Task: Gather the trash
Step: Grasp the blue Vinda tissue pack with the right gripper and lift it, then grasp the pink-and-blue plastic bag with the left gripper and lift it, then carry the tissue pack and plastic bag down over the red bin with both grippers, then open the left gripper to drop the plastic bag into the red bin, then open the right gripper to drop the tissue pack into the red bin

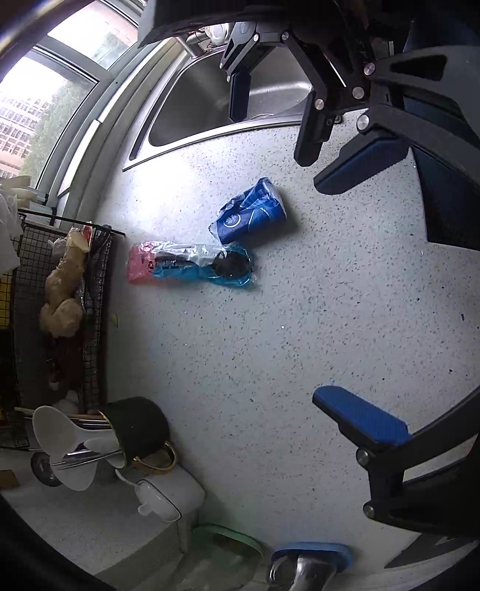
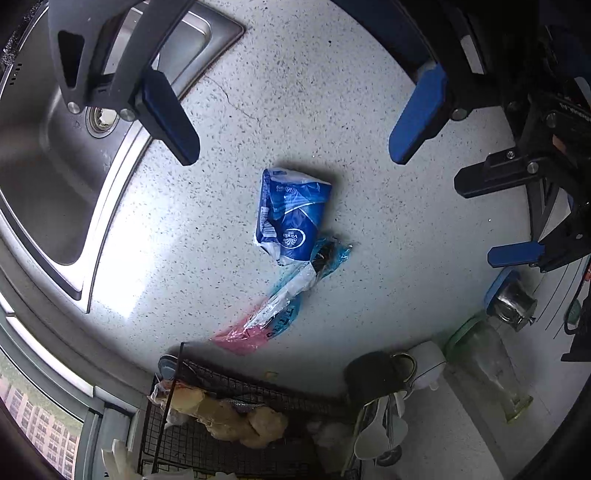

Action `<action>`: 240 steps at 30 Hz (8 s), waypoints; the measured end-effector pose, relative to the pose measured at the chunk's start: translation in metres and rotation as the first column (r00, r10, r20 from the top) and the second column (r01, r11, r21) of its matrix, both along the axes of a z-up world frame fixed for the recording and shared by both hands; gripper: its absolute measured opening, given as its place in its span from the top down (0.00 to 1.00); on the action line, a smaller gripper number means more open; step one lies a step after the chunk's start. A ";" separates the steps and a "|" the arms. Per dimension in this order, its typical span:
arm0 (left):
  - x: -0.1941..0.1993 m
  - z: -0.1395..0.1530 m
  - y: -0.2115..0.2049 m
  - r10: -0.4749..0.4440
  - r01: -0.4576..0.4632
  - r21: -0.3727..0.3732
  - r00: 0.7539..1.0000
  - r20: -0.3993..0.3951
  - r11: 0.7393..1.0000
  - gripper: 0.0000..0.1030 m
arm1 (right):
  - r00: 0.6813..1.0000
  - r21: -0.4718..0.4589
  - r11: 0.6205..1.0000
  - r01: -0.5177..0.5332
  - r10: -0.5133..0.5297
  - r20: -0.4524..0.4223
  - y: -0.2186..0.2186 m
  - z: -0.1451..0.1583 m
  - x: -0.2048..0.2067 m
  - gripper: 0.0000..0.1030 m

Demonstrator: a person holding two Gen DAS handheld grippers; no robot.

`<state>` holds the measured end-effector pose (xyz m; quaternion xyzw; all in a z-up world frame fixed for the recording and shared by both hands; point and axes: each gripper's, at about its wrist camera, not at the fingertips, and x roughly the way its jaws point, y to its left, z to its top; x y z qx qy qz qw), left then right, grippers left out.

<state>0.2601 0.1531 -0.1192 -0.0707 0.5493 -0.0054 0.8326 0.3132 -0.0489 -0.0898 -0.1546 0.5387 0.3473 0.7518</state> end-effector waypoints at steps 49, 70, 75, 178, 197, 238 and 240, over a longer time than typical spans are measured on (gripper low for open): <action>0.021 -0.040 0.031 -0.016 0.011 -0.076 0.997 -0.072 0.997 0.00 | 0.992 -0.171 0.981 -0.087 0.070 -0.104 0.077 -0.043 0.024 0.69; 0.106 -0.037 -0.025 -0.233 0.233 -0.013 0.970 -0.068 0.972 0.00 | 0.980 -0.066 0.981 0.182 -0.186 -0.063 -0.018 0.012 0.035 0.74; 0.139 -0.046 -0.031 -0.270 0.269 -0.025 0.960 -0.072 0.963 0.00 | 0.964 -0.077 0.964 0.255 -0.260 -0.064 -0.036 0.004 0.040 0.74; -0.205 -0.174 -0.262 -0.274 0.259 -0.088 0.916 -0.293 0.962 0.84 | 0.990 0.000 1.000 0.027 -0.027 -0.138 -0.182 -0.112 -0.225 0.74; -0.167 -0.370 -0.318 -0.391 0.355 -0.162 0.833 -0.391 0.921 0.84 | 0.946 -0.082 0.975 0.207 -0.221 -0.239 -0.216 -0.295 -0.183 0.74; -0.186 -0.401 -0.234 -0.235 0.221 -0.080 0.894 -0.382 0.972 0.00 | 0.955 -0.105 0.991 0.087 -0.113 -0.273 -0.154 -0.348 -0.186 0.69; -0.187 -0.403 -0.228 -0.219 0.204 -0.080 0.896 -0.386 0.976 0.00 | 0.958 -0.122 0.990 0.070 -0.101 -0.267 -0.151 -0.352 -0.185 0.65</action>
